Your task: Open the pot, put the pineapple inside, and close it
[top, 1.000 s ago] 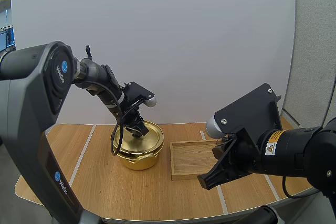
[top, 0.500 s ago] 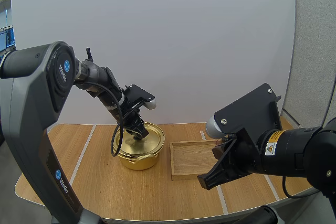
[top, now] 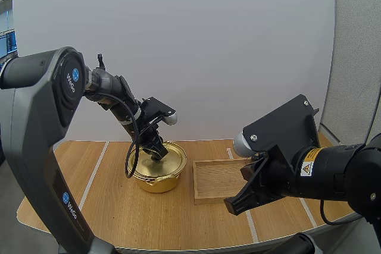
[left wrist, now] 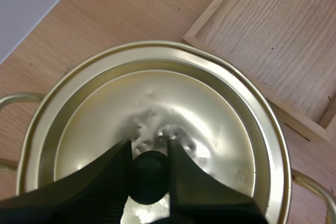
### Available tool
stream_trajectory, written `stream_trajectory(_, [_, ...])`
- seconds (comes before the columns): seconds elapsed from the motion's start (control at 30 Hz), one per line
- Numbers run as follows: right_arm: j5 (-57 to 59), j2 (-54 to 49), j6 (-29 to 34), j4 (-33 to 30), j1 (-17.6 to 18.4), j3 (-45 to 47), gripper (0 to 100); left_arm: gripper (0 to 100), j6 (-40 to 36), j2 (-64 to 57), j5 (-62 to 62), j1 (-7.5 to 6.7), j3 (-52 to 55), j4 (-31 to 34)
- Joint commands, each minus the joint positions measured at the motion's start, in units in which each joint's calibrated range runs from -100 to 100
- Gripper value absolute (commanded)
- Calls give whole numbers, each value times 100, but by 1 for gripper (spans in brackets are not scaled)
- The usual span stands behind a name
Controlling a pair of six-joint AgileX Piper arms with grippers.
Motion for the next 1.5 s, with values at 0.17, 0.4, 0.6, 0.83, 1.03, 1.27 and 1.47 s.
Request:
stream_trajectory(0.17, [-109, -49, -1, -44, -17, 3, 0, 100, -44, -39, 310, -8, 3, 54])
stream_trajectory(0.4, [-109, -49, -1, -44, -17, 3, 0, 100, -263, -521, 447, -8, -103, 427])
stream_trajectory(0.6, [-109, -49, -1, -44, -17, 3, 0, 100, -577, -1262, 1018, -8, -502, 777])
stream_trajectory(0.83, [-109, -49, -1, -44, -17, 3, 0, 100, -672, -2561, 1323, -8, -832, 824])
stream_trajectory(1.03, [-109, -49, -1, -44, -17, 3, 0, 100, -758, -3712, 1643, -8, -951, 824])
stream_trajectory(1.27, [-109, -49, -1, -44, -17, 3, 0, 100, -914, -4797, 2303, -8, -951, 824])
stream_trajectory(1.47, [-109, -49, -1, -44, -17, 3, 0, 100, -1122, -5630, 2873, -8, -951, 824])
